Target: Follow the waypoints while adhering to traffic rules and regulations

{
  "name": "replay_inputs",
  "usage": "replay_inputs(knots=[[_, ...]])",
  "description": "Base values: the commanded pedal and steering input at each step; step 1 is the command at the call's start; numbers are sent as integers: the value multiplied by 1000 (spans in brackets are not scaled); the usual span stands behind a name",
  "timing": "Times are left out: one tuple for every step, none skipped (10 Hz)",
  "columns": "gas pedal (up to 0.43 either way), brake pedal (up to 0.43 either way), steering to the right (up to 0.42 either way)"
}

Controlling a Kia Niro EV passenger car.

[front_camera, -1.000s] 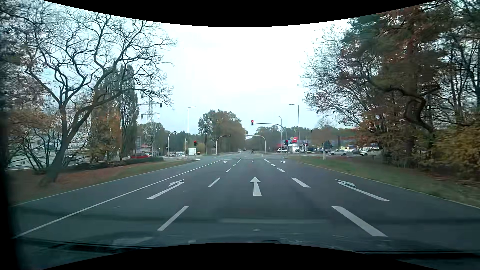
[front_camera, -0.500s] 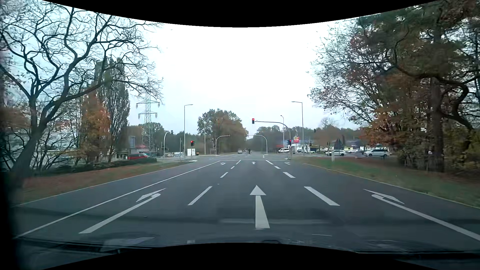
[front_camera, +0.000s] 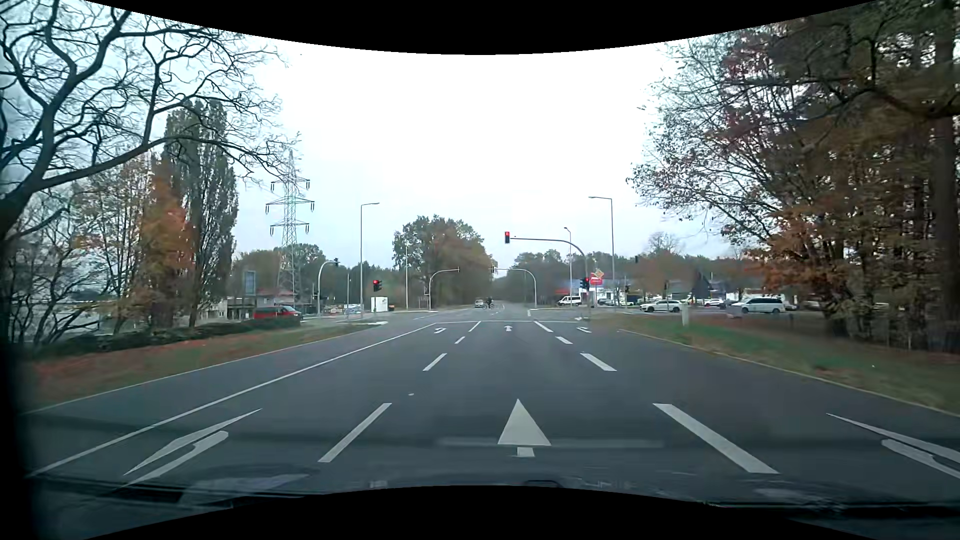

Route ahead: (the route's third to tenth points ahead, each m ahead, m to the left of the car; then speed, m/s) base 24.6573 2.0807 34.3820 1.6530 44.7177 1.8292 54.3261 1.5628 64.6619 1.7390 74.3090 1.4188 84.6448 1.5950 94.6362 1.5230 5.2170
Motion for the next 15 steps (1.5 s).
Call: replay_inputs(knots=[[28, 0, -1], [28, 0, -1], [28, 0, -1], [28, 0, -1], [28, 0, -1], [28, 0, -1], [28, 0, -1], [28, 0, -1], [28, 0, -1], [28, 0, -1], [28, 0, -1], [28, 0, -1], [28, 0, -1], [28, 0, -1], [28, 0, -1]])
